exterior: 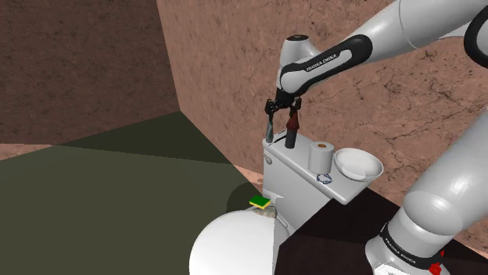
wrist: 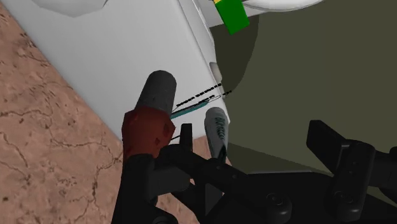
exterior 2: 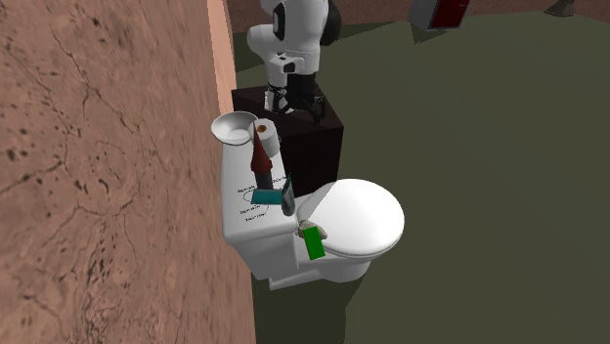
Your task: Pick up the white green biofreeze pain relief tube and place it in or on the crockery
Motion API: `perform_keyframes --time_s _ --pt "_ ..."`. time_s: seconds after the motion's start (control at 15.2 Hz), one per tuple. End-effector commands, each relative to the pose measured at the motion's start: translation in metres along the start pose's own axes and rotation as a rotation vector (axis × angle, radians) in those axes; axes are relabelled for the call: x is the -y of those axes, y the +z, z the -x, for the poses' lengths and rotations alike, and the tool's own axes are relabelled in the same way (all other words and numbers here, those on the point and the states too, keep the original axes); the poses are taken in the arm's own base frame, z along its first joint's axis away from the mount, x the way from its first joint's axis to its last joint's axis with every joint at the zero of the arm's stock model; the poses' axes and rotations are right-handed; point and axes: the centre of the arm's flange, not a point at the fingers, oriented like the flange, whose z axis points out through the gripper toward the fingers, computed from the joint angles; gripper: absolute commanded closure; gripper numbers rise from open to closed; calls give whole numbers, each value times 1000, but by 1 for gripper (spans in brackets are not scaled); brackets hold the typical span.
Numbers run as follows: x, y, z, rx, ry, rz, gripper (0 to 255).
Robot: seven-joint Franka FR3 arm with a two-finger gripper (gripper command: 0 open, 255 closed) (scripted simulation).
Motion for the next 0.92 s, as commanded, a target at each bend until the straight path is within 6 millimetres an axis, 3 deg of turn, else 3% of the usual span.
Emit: perform_keyframes --time_s 0.0,0.66,0.86 --pt "1 20 -17 -17 31 9 0" --pt "6 100 -112 -94 179 55 0" --pt "5 112 -115 -96 183 56 0"
